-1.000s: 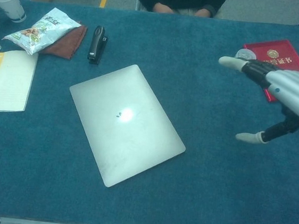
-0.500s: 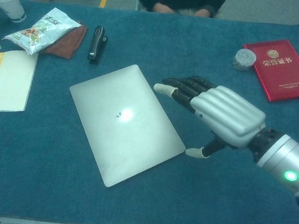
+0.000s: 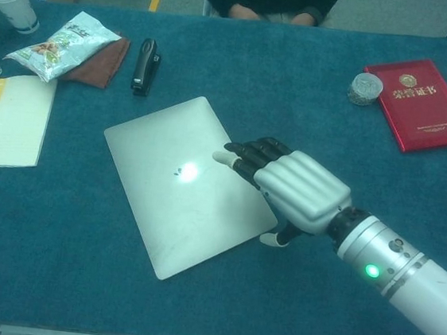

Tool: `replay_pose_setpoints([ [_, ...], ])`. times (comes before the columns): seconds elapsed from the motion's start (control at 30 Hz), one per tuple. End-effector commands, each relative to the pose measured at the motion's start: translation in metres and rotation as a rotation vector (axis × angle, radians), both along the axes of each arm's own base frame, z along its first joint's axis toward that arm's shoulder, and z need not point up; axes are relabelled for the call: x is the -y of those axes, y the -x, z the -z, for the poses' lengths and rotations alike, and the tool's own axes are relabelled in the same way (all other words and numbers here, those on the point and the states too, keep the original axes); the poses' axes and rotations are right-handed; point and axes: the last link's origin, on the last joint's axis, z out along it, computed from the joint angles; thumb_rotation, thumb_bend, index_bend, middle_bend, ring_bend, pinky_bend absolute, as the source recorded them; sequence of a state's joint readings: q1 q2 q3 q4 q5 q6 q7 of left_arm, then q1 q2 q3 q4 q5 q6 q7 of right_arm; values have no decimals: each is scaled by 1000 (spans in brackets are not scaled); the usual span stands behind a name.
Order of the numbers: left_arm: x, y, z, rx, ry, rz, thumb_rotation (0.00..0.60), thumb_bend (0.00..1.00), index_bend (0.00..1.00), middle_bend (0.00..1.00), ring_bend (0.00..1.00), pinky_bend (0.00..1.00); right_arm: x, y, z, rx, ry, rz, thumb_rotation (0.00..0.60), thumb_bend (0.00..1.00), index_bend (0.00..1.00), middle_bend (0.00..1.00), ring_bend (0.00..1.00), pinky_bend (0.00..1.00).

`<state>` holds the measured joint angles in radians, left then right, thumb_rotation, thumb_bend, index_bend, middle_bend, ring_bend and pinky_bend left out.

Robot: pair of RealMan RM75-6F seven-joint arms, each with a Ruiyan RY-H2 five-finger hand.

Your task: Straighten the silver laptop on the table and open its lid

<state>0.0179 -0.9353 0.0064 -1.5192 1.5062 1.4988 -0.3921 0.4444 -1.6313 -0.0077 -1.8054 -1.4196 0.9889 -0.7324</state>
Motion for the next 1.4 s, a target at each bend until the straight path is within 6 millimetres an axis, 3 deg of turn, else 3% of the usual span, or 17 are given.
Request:
replay_pose_setpoints([
  [0.03,-1,1,2,5,4,2,600,277,107,69,0,0,-1,2,7,-18,0,1,600,0,0,0,0,20],
  [0.57,-2,5,4,25,9,9,600,277,107,69,0,0,5,10,29,-58,7,39,600,0,0,0,0,20],
  [1.1,-2,9,6,28,12,1,600,278,107,69,0,0,13,15,38,-99,24,54,600,3,0,0,0,19],
  [1.4,-2,9,5,27,10,3,600,277,107,69,0,0,20,20,37,-118,48,76,600,153,0,0,0,19],
])
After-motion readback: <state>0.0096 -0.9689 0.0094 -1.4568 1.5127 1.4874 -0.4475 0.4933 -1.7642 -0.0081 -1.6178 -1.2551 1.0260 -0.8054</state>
